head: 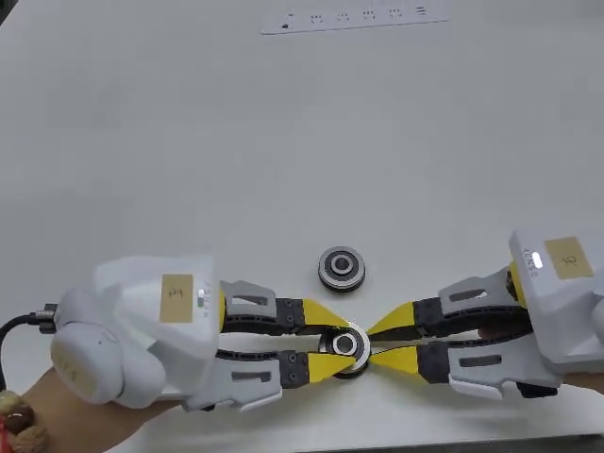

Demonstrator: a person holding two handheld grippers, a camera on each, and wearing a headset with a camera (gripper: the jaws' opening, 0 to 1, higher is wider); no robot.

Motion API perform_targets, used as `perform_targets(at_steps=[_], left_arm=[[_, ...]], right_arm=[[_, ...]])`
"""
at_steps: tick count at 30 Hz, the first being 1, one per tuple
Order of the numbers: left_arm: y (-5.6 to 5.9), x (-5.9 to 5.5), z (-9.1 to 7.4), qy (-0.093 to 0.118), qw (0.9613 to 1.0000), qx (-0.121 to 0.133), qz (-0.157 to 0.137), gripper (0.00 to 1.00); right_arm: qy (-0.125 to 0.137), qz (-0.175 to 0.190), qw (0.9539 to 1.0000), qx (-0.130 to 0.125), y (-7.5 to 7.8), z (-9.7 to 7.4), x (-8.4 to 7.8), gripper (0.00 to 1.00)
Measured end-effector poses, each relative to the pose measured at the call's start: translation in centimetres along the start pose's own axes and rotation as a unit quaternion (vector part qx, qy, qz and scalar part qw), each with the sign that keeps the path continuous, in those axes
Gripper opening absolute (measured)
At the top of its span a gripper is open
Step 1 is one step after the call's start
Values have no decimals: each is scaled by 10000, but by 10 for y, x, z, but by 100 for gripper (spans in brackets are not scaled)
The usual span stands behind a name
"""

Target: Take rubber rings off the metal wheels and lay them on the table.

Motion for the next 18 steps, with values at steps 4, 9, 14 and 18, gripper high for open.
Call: perform_targets(at_steps=[4,9,14,18], left_arm=[[0,0,0,-2,10000,5,-3,14],[1,0,0,16,10000,0,24,14],[1,0,0,34,10000,-3,9,14],[1,0,0,36,10000,-2,19,14]], right_arm=[[-51,71,10000,-18,0,0,0,4],[-153,338,9993,-64,0,0,0,2],[-285,618,9976,-142,2,1,2,0],[-111,971,9950,-217,3,0,0,0]])
Point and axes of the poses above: the centre of the closed fingertips' face, and the gripper's own axes: z roughly forward along the fingers, y roughly to its right, x roughly out of its top, the point moved 5 cm from there along -z, roughly backward along the fingers, and after that the axes turned 14 degrees about x, right-handed, at the moved point
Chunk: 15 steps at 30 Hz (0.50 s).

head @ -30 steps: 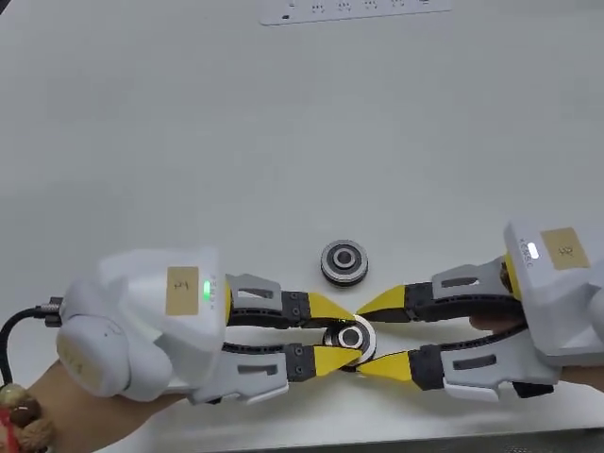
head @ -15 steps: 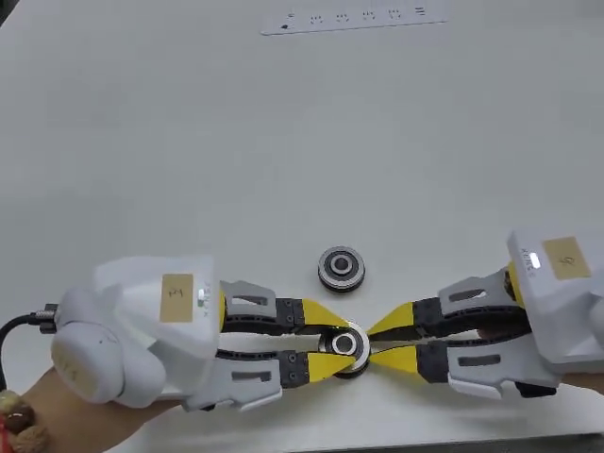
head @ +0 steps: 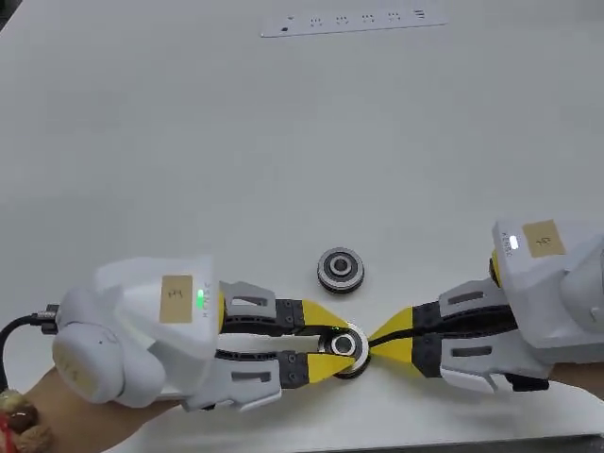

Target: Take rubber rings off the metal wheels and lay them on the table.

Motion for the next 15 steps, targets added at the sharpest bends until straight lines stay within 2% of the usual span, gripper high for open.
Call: perform_targets(at_steps=[5,15], left_arm=[[0,0,0,10,10000,-3,-1,14],[-2,0,0,-13,10000,34,-12,14]], right_arm=[[166,373,9992,-16,1,0,-1,0],[171,408,9989,-159,3,-2,2,0]])
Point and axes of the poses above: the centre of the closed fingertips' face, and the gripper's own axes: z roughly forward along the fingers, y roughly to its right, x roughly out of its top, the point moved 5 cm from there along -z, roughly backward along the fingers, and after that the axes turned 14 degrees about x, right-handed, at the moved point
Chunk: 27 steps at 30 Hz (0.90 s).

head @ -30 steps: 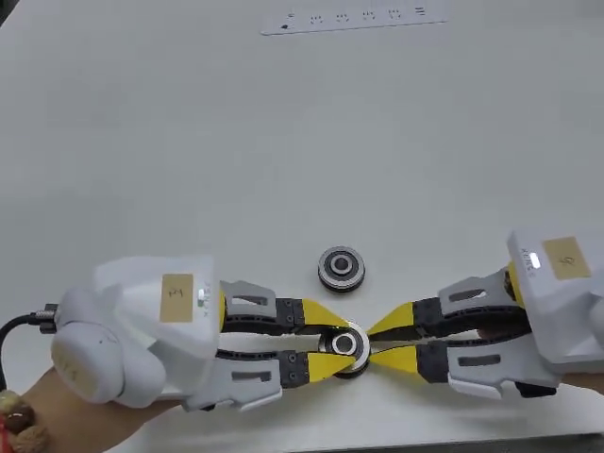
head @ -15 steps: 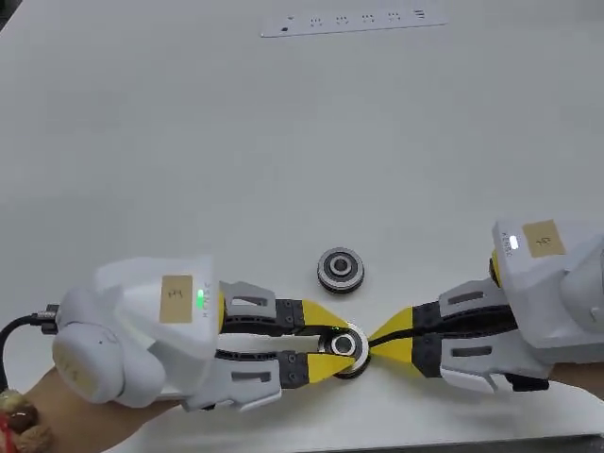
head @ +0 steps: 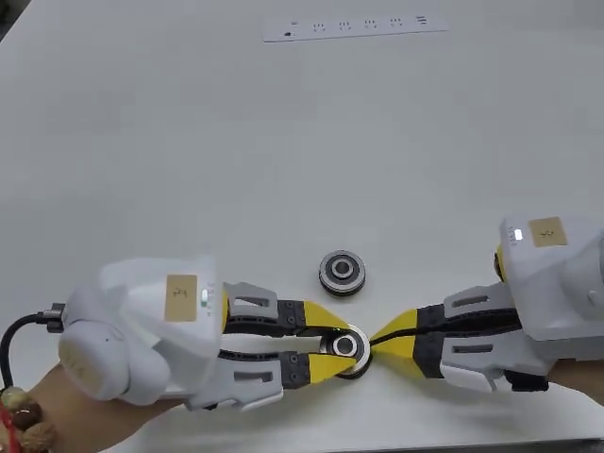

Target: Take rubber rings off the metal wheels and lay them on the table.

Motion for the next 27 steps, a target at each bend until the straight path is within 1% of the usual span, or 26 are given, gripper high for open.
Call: perform_targets(at_steps=[7,10,11,15,17,18,19,23,25,26,27], left_arm=[[-2,0,0,-25,10000,25,-3,14],[-2,0,0,-33,10000,41,0,14],[-2,0,0,-36,10000,47,7,14],[-3,-1,-1,-45,10000,65,13,14],[-3,-1,-1,-47,10000,83,19,14],[-4,-1,-1,-47,9999,100,28,14],[-4,-1,-1,-47,9999,110,33,14],[-4,-1,-1,-48,9999,125,54,14],[-4,-1,-1,-46,9999,123,53,13],[-4,-1,-1,-49,9999,123,57,13],[-4,-1,-1,-50,9999,122,55,13]], right_arm=[[-52,-161,9998,-135,2,-1,2,0],[-137,-415,9987,-244,2,-1,3,0],[-185,-535,9979,-300,3,-1,4,0],[-319,-772,9958,-382,2,0,5,0],[-380,-914,9941,-453,3,0,5,0],[-464,-1020,9922,-547,4,-1,5,0],[-438,-1113,9913,-546,4,-1,7,0],[-405,-986,9928,-544,5,-2,7,0],[-282,-664,9962,-492,6,-2,7,0],[-161,-374,9981,-457,7,-3,7,0],[-56,-216,9988,-436,7,-5,8,0]])
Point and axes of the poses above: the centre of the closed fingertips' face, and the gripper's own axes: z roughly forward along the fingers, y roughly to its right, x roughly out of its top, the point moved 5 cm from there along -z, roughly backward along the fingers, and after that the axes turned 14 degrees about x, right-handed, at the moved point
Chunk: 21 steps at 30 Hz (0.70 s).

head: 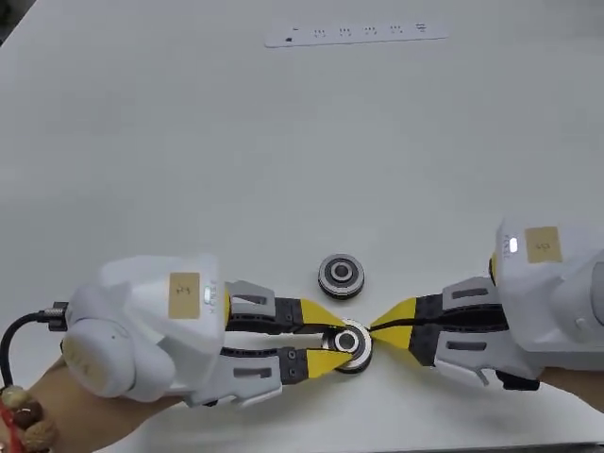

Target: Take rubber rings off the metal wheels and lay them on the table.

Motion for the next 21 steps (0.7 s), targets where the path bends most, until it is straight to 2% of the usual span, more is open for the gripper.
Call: perform_targets(at_steps=[4,8,12,16,21], left_arm=[[0,0,0,14,10000,-18,-1,13],[-1,-1,0,78,9999,-90,-31,13],[-2,-1,0,114,9998,-154,-38,13],[-2,-1,0,106,9998,-176,-45,13],[-2,-2,0,93,9998,-196,-38,13]], right_arm=[[312,659,9972,171,1,-2,0,0],[535,1199,9906,390,4,-3,-1,0],[582,1362,9877,506,4,-4,0,0],[670,1615,9824,663,4,-3,2,0],[690,1731,9796,753,2,-1,4,0]])
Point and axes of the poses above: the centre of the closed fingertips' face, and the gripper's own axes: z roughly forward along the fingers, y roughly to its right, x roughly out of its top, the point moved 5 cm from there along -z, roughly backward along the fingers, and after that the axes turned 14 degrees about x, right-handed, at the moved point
